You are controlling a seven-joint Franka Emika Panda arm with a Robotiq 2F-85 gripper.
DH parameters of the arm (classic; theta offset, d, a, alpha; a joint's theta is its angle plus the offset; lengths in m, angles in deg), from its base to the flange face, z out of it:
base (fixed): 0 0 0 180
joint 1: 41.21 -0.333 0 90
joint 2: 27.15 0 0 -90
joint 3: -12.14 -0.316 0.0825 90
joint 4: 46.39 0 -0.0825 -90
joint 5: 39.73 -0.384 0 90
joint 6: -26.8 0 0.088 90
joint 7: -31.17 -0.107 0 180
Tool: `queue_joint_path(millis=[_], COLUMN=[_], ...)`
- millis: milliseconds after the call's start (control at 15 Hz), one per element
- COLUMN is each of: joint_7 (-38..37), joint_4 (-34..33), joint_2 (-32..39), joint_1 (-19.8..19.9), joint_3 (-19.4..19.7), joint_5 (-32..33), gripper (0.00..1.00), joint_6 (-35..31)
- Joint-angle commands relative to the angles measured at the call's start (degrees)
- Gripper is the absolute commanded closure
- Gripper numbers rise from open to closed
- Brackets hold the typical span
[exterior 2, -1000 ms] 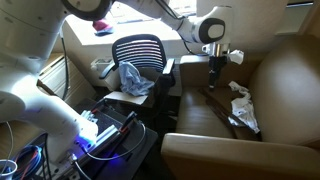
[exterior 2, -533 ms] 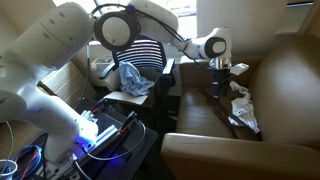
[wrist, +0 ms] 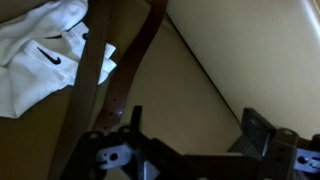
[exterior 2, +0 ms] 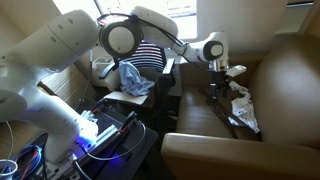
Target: Put the clothes on the couch on the chair
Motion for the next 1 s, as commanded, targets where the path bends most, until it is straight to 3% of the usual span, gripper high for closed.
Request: queue_joint_path(millis=[0,133,200,400,467,600,800,933], joint_7=[-11.6,-17.5,-21.7,-29.9,-26.3,-29.0,-17.1,-9.3], joint_4=[-9.1,-13.7,-1.5,-2.9,-3.6,-3.5,1.9,-3.2], joint_2=[10.1,15.1,8.3,10.7,10.7,10.5,6.6,8.4], joint_1=[0.7,1.3,0.7,0.4,0.8,0.7,1.5,4.0], joint_3=[0.0,-0.8,-3.3,-3.9,-4.4,-4.6,-5.5,-7.1], joint_5=[-1.9,-3.3,-0.6,-1.0,0.2,0.1,-0.2,0.4], gripper=[0.0,0.0,0.0,0.0,0.0,0.0,0.0,0.0], joint_6=[-4.9,-5.0,-10.7,-13.1,-11.2,-11.3,-12.1,-9.1])
